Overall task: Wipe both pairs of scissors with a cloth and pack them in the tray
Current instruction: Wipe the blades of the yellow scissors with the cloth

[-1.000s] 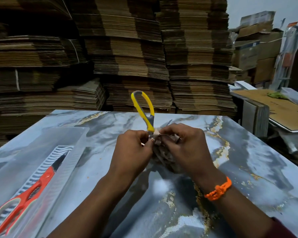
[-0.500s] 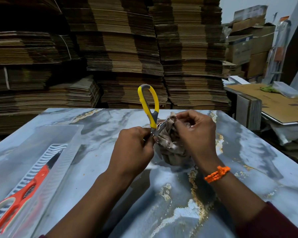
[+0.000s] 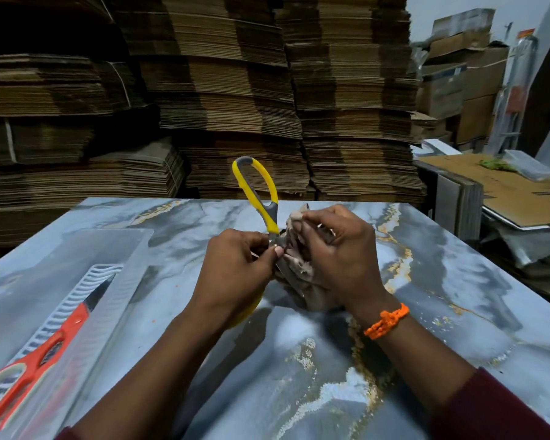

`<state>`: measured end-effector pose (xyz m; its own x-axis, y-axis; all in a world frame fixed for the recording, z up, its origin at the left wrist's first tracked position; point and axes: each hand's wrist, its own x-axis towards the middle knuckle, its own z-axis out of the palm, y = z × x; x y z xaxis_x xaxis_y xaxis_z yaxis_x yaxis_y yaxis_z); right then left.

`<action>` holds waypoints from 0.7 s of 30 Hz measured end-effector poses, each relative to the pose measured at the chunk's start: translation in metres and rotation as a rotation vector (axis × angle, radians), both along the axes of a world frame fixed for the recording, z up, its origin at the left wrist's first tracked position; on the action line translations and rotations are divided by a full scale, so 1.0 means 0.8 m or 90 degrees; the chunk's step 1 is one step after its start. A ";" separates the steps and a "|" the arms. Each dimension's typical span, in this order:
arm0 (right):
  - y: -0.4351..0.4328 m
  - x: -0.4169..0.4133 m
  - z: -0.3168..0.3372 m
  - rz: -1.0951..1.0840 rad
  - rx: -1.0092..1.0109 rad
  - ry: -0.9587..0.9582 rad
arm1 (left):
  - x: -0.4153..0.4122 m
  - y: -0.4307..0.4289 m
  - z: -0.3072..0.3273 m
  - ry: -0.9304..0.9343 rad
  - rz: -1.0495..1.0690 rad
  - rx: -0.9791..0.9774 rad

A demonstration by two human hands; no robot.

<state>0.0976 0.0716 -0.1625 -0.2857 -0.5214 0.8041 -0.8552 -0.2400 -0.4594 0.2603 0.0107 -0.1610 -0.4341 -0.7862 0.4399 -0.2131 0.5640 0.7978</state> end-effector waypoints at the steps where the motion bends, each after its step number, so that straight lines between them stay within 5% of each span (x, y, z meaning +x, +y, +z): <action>1: 0.000 -0.003 0.002 -0.016 -0.004 -0.010 | 0.000 0.002 0.001 0.002 -0.006 0.000; 6: 0.009 -0.007 0.004 -0.081 -0.036 0.038 | -0.002 0.010 0.000 0.012 -0.017 0.018; 10: 0.010 0.019 -0.008 0.007 0.013 0.172 | 0.005 0.000 0.000 0.064 -0.015 0.080; 18: 0.004 -0.018 0.004 -0.115 -0.024 0.001 | -0.002 0.009 0.002 0.027 -0.037 0.064; 21: 0.011 -0.004 0.005 -0.105 -0.056 0.038 | -0.001 0.009 0.001 0.028 -0.023 0.050</action>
